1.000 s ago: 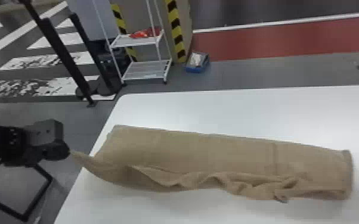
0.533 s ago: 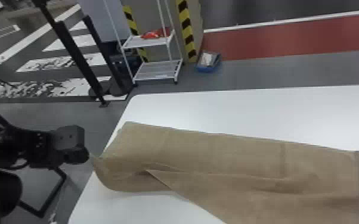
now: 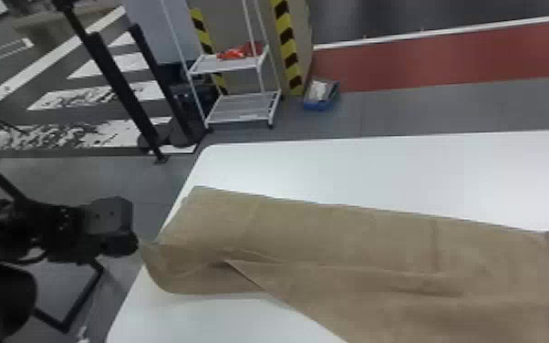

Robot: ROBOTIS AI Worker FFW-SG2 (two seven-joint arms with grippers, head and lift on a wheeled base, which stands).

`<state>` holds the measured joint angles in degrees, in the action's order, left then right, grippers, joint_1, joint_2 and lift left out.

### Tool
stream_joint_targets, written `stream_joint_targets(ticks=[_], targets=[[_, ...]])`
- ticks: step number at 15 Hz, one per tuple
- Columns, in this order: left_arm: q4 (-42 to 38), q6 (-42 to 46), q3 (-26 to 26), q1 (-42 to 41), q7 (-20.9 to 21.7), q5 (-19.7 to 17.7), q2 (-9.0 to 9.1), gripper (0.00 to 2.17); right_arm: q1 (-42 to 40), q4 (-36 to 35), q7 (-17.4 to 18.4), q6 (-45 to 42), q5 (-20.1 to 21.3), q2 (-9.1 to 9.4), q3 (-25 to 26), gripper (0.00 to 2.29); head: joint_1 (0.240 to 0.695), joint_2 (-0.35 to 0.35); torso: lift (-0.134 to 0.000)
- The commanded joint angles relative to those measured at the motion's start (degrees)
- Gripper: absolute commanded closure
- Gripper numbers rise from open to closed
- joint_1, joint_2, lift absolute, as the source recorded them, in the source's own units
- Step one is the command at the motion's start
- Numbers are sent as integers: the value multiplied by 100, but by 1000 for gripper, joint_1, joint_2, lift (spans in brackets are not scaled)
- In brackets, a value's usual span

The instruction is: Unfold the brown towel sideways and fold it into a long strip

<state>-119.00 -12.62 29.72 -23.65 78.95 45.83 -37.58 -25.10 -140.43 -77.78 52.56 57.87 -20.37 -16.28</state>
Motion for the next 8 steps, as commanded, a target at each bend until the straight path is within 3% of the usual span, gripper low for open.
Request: stream_joint_targets(ticks=[1,8], targets=[[-9,0,-1,-17,6,13,5,1791,137,297,-54,31,84,77,-324,400,695,350,-125],[0,0,8,-34,6,5,-4,1791,365,719,-54,154,234,244,-868,404,695,350,-125]])
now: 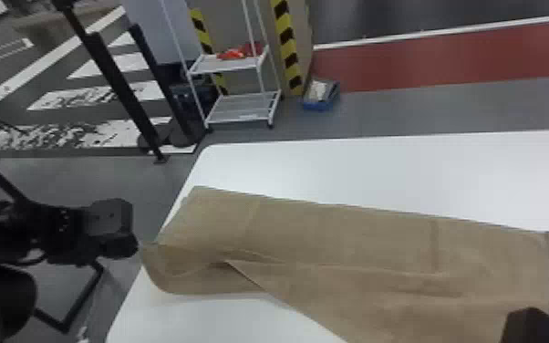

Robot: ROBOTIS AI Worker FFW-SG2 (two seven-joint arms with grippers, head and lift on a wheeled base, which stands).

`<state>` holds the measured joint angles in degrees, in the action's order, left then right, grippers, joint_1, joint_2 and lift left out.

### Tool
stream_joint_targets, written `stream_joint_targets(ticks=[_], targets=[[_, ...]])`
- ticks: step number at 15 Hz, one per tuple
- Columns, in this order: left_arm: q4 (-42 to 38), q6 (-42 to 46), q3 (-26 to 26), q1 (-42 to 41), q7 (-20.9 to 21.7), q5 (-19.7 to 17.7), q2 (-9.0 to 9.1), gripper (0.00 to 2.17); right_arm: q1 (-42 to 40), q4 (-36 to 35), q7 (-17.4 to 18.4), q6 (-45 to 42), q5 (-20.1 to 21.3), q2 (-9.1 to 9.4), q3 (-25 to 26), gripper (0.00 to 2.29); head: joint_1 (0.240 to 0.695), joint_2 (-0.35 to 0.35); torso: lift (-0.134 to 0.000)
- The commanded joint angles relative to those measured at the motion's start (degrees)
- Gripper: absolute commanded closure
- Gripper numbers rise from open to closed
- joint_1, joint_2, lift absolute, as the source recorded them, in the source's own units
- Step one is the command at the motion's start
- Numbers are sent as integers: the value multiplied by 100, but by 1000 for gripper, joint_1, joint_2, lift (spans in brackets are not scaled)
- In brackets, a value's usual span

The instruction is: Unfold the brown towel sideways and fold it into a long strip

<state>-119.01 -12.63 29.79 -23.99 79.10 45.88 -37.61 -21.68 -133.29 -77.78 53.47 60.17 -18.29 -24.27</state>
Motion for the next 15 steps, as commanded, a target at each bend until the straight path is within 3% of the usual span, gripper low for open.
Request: stream_joint_targets(ticks=[1,7,11,15], targets=[[10,1,0,0,-8,0,0,1791,32,22,-54,46,4,28,-78,404,695,350,-125],[106,1,0,9,-35,0,8,1791,41,154,-54,28,83,28,-149,475,695,350,-125],[159,1,0,9,-26,-9,0,1791,50,40,-54,46,74,10,-96,765,695,350,-125],[177,19,0,9,0,-18,-27,1791,-3,-382,-54,46,-155,-43,440,768,695,350,-125]])
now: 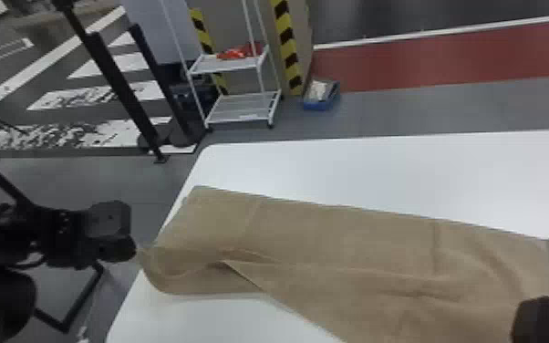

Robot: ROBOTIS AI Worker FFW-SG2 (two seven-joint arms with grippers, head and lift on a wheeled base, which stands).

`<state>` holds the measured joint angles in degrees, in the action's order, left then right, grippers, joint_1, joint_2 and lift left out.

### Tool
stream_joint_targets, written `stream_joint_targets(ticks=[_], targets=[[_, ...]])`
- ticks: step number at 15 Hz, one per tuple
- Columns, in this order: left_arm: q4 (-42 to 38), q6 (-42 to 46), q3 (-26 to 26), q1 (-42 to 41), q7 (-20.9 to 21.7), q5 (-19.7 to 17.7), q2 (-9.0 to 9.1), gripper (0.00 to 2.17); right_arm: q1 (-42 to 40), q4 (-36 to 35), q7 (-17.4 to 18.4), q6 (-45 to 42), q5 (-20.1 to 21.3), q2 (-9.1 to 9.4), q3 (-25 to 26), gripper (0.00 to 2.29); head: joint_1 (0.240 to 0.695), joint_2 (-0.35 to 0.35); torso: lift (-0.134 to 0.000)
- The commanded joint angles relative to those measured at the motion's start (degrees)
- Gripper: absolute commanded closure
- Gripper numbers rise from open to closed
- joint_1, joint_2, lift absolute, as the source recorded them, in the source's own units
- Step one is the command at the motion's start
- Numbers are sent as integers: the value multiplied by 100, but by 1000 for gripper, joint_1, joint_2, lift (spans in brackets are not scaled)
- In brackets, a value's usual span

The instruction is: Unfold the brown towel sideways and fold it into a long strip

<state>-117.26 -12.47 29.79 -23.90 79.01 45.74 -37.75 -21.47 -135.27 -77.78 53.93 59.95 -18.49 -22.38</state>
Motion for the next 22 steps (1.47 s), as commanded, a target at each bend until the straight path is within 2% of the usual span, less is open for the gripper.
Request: stream_joint_targets(ticks=[1,2,4,8,10,14,16,18,20,22], targets=[[-8,3,9,9,18,-4,-22,1791,-59,-290,-54,0,-238,-67,436,768,695,350,-125],[-8,3,18,26,27,-4,-30,1791,-121,-395,-54,0,-335,-102,620,768,695,350,-125],[1,3,9,26,27,-13,-30,1791,-218,-448,-54,53,-326,-234,682,765,695,350,-125],[10,3,-9,26,36,-4,-4,1791,-244,-448,-54,35,-256,-260,673,768,695,350,-125],[19,3,0,26,36,-13,-13,1791,-235,-448,-54,18,-247,-278,682,1092,695,350,-125],[45,3,9,9,44,-13,-30,1791,-341,-641,-54,-18,-229,-330,858,1480,695,350,-125],[27,73,9,53,115,-13,-30,1791,-314,-668,-54,-70,-449,-330,1183,1480,695,350,-125],[10,91,-9,202,255,5,-57,1791,-200,-668,-54,-88,-1029,-313,1737,1480,695,350,-125],[27,91,-70,413,352,49,-92,1791,-24,-615,-54,-316,-1170,-295,1886,1480,695,350,-125],[186,73,-220,773,343,58,-145,1791,283,-422,-54,-369,-1486,-260,2027,1480,695,350,-125]])
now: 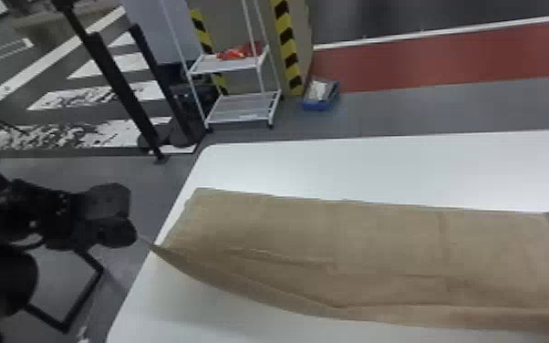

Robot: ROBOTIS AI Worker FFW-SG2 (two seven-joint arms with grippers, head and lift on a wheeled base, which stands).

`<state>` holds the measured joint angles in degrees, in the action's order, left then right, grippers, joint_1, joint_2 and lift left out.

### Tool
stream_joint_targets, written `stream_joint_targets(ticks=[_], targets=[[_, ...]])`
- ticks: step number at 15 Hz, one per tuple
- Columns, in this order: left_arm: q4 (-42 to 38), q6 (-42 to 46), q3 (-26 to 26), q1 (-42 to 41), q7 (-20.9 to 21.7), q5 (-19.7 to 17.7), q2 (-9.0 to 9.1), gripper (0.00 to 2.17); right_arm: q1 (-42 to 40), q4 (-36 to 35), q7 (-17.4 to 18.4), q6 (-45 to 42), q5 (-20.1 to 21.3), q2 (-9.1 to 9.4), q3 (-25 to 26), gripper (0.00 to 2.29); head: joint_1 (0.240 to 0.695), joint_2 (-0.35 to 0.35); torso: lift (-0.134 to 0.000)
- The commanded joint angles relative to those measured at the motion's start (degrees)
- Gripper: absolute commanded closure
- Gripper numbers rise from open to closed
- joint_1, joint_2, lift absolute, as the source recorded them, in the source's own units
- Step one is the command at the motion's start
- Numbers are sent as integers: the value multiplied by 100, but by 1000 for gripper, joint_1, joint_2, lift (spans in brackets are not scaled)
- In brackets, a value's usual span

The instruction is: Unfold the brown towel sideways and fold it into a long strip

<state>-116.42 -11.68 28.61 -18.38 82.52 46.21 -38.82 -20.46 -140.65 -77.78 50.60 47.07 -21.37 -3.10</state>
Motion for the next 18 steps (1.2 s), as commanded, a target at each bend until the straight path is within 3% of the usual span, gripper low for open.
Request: stream_joint_targets(ticks=[1,8,18], targets=[[216,-6,-260,432,-8,19,-73,1791,350,257,-54,-36,-225,45,108,1480,695,350,-125],[1666,-6,-1490,1935,-324,230,-91,1794,1545,1637,-54,16,-488,107,99,1480,695,342,-125],[3143,11,-2237,3130,-746,274,-38,1794,2433,2489,-54,104,-638,186,-33,1480,695,300,-125]])
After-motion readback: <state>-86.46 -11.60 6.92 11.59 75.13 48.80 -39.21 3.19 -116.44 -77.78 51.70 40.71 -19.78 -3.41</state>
